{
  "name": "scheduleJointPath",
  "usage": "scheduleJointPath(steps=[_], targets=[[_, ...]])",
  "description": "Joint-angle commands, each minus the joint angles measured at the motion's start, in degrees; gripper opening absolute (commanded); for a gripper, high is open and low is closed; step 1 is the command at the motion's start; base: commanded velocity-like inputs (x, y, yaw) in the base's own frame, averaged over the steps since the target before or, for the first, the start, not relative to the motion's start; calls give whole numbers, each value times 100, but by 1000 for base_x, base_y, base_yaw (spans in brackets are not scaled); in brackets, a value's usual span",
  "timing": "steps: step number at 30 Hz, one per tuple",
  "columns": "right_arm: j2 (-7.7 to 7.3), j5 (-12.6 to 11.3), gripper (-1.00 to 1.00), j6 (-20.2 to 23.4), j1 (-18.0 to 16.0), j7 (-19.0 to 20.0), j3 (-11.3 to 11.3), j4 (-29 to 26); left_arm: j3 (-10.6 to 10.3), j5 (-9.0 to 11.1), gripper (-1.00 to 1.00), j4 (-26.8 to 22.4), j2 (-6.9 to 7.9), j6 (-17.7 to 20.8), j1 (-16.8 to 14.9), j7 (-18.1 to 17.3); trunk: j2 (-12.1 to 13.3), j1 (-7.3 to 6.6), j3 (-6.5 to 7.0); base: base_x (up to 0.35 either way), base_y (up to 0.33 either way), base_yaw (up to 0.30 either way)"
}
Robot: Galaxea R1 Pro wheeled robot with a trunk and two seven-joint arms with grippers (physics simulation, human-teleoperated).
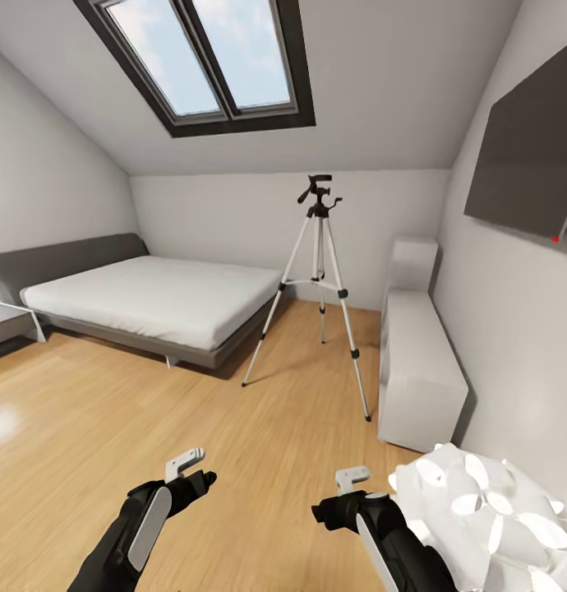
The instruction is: Attach the digital camera to the camera tripod in the bedroom.
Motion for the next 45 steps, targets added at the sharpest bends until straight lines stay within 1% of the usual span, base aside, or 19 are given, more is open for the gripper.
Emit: scheduleJointPath(steps=[1, 10, 14, 32, 42, 44, 45], targets=[[-1, -4, 100, 30, -3, 12, 1, -7, 11, 65, 100, -9, -5, 26, -3, 43, -44, 22, -25, 0, 0, 0], [5, -7, 100, 36, -3, 12, 25, -7, 18, 64, 100, -9, 0, 26, -3, 43, -405, 219, -186, 0, 0, 0], [5, -5, 100, 29, -3, 4, -21, -7, 19, 62, 100, -9, 3, 21, -3, 43, -566, 307, -258, 0, 0, 0], [-2, -2, 100, 21, -3, 12, -6, -7, 19, 61, 100, 0, 4, 16, -3, 45, -1288, 703, -581, 0, 0, 0], [-14, -12, 100, -631, -3, 21, -1, 34, 19, 61, 100, -2, 4, -12, -3, 43, -1689, 922, -761, 0, 0, 0], [-11, -14, 100, -741, -3, 19, -2, 105, 19, 61, 100, -4, 4, -14, -3, 43, -1769, 966, -797, 0, 0, 0], [0, -11, 100, -879, -3, 4, -14, 318, 19, 61, 100, -7, 4, -16, -3, 43, -1809, 988, -814, 0, 0, 0]])
